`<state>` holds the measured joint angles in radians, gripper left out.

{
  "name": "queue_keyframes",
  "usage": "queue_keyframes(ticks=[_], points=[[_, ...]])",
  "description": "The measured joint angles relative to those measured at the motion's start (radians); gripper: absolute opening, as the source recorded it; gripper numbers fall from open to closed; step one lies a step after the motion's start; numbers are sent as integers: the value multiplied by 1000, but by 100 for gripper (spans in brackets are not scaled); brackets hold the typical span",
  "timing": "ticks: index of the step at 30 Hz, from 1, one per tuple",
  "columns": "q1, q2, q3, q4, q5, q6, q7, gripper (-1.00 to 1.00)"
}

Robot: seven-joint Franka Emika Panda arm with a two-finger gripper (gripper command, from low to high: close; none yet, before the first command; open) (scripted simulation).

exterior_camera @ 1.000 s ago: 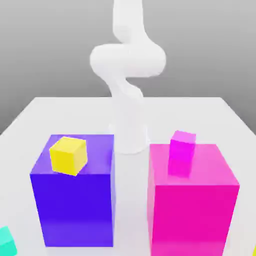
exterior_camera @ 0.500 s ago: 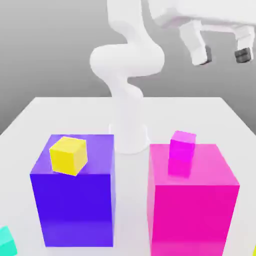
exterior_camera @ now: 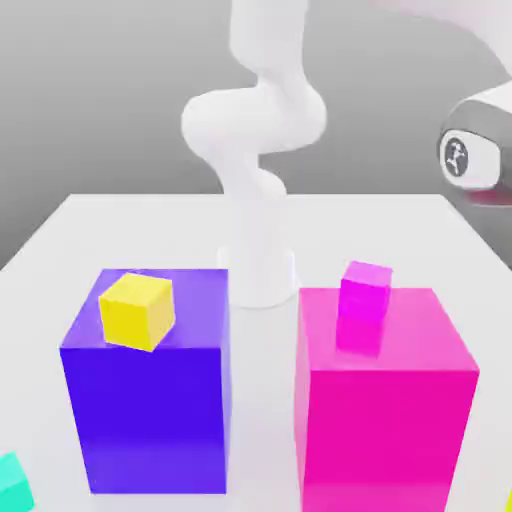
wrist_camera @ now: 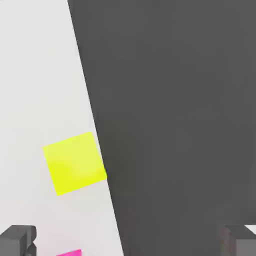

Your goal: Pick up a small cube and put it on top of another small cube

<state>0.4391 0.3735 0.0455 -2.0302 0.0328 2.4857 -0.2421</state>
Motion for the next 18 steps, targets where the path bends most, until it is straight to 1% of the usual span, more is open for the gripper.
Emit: queue_keyframes(ticks=[4, 7, 8, 14, 18], points=[[37, 138, 11, 33, -73, 34, -63, 0], [48, 247, 6, 57, -90, 108, -68, 0], [49, 270, 4, 62, -92, 126, -67, -100], [50, 282, 4, 65, -91, 132, -68, -100], [48, 180, 8, 42, -81, 53, -76, -100]])
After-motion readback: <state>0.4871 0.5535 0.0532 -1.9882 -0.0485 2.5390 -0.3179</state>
